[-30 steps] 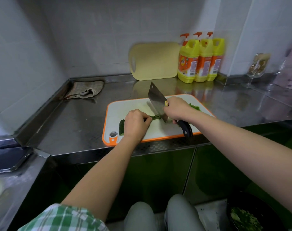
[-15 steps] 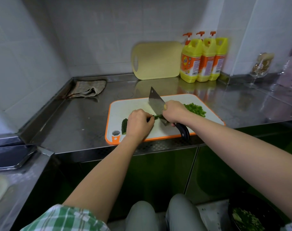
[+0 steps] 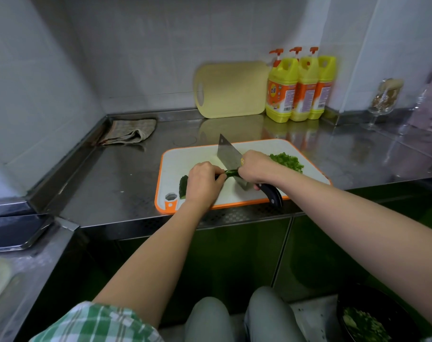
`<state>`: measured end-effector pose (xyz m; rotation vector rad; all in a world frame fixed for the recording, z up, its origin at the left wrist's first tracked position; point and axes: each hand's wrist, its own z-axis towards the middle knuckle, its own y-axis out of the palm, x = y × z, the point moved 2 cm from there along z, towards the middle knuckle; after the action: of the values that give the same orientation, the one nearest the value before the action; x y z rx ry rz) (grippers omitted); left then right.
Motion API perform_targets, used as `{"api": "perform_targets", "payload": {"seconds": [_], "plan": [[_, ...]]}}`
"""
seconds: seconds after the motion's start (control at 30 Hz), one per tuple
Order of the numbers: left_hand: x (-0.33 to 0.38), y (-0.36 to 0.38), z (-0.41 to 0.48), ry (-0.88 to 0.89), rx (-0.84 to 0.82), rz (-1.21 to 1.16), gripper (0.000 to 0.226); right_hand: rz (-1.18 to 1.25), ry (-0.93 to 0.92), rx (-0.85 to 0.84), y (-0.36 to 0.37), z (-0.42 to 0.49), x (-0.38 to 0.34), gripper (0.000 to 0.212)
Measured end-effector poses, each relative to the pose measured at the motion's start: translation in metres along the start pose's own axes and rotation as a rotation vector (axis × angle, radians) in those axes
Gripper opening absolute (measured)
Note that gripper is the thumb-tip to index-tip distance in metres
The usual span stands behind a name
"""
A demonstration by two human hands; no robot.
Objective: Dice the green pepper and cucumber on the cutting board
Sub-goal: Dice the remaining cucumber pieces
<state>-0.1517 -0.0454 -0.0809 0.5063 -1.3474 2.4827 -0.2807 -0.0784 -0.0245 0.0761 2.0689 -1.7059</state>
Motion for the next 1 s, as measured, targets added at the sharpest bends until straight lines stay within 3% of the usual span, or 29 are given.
{"api": "perform_targets", "payload": {"seconds": [0.17,0.47,0.83,1.0], "plan": [[-0.003,0.002,-0.002,-0.008,0.008,0.047,0.027,0.081,-0.031,0.111,0.0,0.003,0.006,0.014],[-0.002,0.0,-0.004,-0.032,0.018,0.007,0.018,-0.041,-0.023,-0.05,-0.017,-0.015,-0.004,0.017],[0.0,-0.002,-0.005,-0.035,-0.002,0.032,0.023,0.071,-0.037,0.116,0.0,0.004,0.005,0.015],[-0.001,0.0,-0.003,-0.05,-0.005,0.022,0.021,0.015,-0.056,0.011,-0.018,-0.008,0.0,0.016]]}}
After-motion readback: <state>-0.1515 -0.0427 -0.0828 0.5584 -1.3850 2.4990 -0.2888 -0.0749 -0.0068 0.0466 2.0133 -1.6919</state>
